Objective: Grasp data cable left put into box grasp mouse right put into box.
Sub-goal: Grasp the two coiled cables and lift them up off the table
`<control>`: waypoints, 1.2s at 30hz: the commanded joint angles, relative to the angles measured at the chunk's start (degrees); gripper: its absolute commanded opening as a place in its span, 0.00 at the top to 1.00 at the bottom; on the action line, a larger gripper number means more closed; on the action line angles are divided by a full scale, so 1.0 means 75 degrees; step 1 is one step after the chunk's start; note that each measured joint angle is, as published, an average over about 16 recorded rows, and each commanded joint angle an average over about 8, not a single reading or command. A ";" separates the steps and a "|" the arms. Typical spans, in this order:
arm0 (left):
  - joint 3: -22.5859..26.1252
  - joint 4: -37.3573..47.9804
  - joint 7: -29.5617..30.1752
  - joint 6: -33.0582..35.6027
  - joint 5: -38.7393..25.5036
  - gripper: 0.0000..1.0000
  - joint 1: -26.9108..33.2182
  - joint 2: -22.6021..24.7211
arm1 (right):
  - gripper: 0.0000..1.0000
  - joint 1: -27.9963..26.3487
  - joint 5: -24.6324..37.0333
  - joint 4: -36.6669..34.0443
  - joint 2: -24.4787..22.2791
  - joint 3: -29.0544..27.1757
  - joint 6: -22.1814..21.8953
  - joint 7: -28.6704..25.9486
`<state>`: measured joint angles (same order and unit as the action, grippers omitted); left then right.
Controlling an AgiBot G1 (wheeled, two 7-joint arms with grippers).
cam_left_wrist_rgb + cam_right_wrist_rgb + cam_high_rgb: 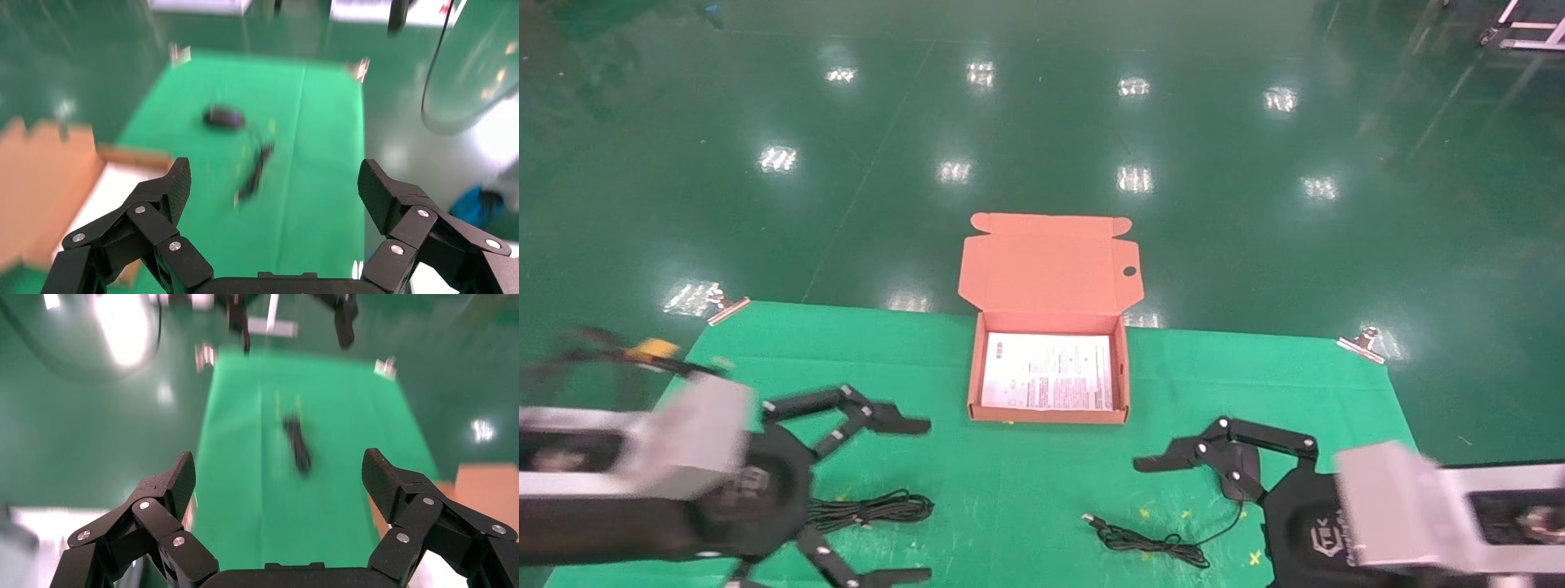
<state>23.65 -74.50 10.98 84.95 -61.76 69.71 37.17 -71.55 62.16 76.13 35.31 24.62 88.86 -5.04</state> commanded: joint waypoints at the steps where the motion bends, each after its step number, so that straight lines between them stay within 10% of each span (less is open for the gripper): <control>1: 0.0204 -0.0031 0.0023 -0.0054 -0.0533 0.00 0.0235 0.0097 | 0.00 -0.0362 0.0657 0.0060 0.0032 0.0278 0.0114 0.0104; 22: 0.2504 -0.0266 0.0662 -0.0881 -0.6380 0.00 0.1278 0.1886 | 0.00 -0.1440 0.5718 0.0072 0.1541 0.3120 -0.0855 0.0512; 36: 0.2770 0.1351 0.1616 -0.1556 -0.7331 0.00 0.0899 0.2620 | 0.00 -0.0674 0.6615 -0.0959 0.2211 0.3347 -0.2102 -0.0063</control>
<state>44.38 -64.28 22.76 73.28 -116.68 76.82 56.94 -76.98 111.46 68.56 52.13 49.69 73.35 -4.96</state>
